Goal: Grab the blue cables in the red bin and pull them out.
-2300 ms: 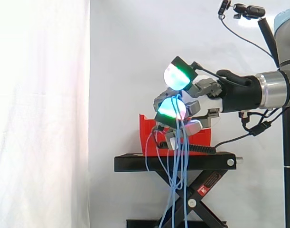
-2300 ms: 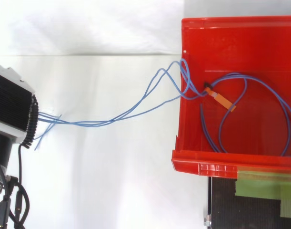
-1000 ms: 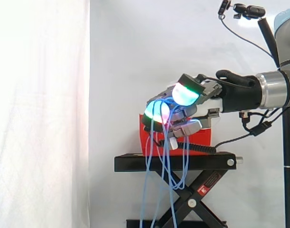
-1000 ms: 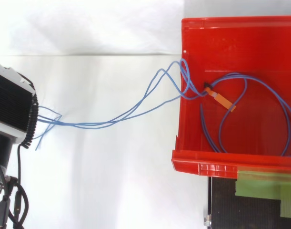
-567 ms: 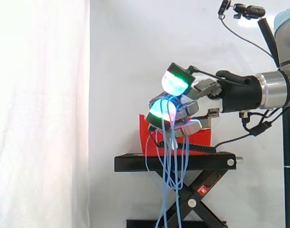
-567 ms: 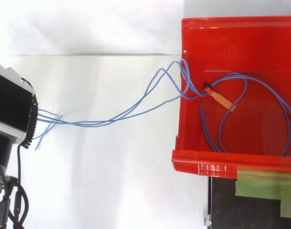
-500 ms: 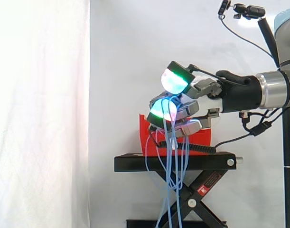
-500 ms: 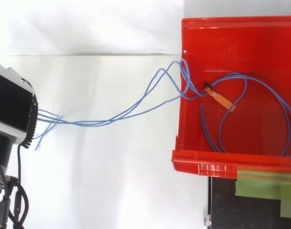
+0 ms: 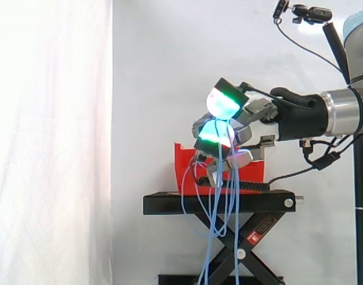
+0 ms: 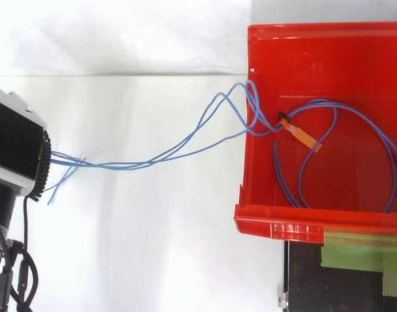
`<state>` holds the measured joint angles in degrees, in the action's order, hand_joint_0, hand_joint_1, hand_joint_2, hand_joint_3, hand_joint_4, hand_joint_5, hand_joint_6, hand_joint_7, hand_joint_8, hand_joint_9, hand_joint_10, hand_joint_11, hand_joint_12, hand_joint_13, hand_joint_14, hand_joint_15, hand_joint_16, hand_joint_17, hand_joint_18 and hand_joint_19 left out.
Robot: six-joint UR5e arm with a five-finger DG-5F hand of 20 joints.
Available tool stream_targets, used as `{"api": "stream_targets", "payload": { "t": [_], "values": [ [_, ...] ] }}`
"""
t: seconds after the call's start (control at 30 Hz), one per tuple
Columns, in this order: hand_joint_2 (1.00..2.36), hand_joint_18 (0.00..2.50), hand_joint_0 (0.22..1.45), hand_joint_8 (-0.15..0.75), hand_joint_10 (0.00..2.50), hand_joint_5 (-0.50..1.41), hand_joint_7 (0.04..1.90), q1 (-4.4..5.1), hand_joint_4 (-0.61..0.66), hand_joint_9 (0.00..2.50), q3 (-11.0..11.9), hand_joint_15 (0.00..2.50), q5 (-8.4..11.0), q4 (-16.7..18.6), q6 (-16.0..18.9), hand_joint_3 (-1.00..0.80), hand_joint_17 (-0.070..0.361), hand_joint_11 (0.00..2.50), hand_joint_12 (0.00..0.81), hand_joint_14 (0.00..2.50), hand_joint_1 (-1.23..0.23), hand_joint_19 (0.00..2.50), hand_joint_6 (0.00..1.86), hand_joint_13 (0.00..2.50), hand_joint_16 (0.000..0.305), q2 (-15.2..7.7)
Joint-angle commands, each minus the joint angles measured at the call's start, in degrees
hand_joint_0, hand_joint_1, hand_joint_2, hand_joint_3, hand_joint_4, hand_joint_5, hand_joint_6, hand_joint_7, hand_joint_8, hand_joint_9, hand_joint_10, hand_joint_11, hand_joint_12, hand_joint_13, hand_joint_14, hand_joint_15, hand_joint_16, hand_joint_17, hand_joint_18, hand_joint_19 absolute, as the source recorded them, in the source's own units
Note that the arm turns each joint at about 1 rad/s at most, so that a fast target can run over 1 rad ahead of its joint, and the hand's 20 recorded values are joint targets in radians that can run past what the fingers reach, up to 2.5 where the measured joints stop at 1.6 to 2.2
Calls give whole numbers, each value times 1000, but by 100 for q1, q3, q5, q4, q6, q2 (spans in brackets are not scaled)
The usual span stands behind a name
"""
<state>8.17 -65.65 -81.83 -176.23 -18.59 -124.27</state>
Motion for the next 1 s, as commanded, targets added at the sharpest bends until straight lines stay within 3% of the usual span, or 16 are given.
{"api": "stream_targets", "payload": {
  "t": [0.0,0.4,0.97],
  "values": [
    [1000,828,830,188,753,1035,897,0,65,1300,-1,1428,0,-8,0,-1000,114,1832,319,20,-857,757,161,1370,51,-1],
    [1000,822,869,188,779,994,893,0,106,1256,-1,1436,0,-17,0,-1000,111,1800,311,21,-865,762,132,1360,50,-1],
    [1000,817,797,208,829,970,878,0,136,1232,-1,1436,0,-61,9,-1000,117,1764,326,21,-823,756,133,1353,52,-1]
  ]
}}
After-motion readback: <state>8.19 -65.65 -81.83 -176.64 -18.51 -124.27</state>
